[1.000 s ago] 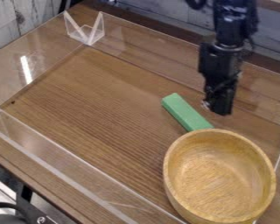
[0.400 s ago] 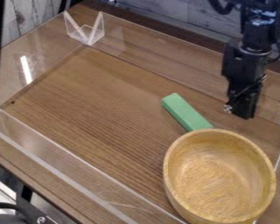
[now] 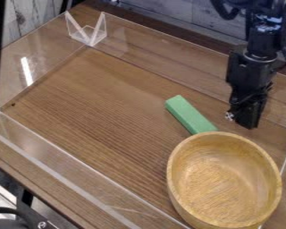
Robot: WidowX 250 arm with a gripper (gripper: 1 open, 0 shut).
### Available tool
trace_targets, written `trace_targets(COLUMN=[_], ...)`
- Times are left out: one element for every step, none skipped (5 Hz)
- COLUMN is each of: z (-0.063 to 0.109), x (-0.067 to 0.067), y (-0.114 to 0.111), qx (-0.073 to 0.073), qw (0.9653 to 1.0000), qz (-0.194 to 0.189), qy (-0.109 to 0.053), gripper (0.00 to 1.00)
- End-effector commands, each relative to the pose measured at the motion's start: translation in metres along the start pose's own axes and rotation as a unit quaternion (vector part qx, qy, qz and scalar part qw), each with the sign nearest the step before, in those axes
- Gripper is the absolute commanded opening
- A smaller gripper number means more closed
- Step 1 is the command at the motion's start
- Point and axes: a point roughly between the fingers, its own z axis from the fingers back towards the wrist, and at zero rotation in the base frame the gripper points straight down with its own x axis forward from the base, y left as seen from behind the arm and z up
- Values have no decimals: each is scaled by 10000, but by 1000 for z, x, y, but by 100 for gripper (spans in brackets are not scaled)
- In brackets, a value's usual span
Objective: Put the green block in the brown bowl
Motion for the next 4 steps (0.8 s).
trace_targets(z=[33, 35, 42, 35], x=[-4, -6, -15, -1], y=[-7, -6, -4, -2], qx=[-425, -421, -467, -498], qw=[9987, 9979, 9983, 9986], qz=[-273, -493, -329, -148], qy=[34, 59, 77, 28], gripper=[0, 0, 0, 100])
